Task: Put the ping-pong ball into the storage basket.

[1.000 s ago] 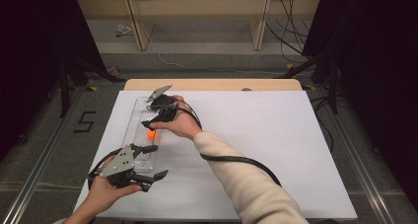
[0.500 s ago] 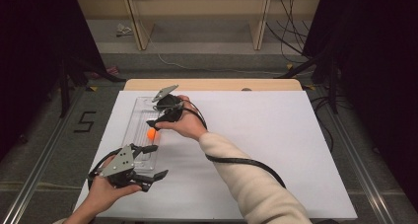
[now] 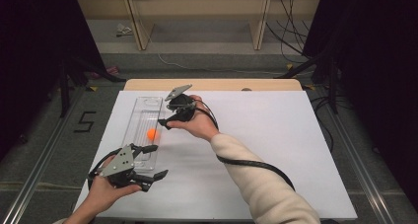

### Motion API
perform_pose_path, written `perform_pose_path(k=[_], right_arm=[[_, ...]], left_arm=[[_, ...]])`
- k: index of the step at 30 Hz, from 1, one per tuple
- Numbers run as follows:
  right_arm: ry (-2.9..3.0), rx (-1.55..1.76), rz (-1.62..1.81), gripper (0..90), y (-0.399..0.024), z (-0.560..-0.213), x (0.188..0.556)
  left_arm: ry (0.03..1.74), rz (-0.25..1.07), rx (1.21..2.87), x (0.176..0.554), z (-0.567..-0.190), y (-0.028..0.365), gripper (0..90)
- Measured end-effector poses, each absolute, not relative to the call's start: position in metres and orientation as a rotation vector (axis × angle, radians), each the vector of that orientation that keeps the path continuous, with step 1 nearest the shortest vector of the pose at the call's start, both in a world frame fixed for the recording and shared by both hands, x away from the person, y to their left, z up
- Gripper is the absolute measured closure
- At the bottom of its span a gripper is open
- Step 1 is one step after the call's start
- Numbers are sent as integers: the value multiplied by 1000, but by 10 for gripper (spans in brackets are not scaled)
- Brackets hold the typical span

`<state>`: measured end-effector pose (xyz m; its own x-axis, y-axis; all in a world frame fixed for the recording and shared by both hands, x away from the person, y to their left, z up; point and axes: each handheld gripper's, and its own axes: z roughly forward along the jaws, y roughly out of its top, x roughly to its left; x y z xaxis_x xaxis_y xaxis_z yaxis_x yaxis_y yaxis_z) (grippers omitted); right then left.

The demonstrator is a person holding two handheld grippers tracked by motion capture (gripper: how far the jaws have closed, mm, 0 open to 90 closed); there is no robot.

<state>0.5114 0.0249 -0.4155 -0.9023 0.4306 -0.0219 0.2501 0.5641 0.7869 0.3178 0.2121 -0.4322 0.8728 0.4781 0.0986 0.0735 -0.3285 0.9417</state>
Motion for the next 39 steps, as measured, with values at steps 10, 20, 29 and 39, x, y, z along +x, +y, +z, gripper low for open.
perform_pose_path(k=[10, 20, 29, 39], right_arm=[[2568, 597, 1251, 166, 3, -412, 508], [2559, 624, 1240, 165, -20, -414, 504], [2541, 668, 1228, 166, -43, -416, 500], [2527, 717, 1214, 166, -70, -421, 495]], left_arm=[[414, 432, 1877, 318, -432, 212, 179], [415, 432, 1877, 318, -432, 212, 179], [417, 433, 1877, 318, -432, 212, 179], [419, 433, 1877, 318, -433, 212, 178]])
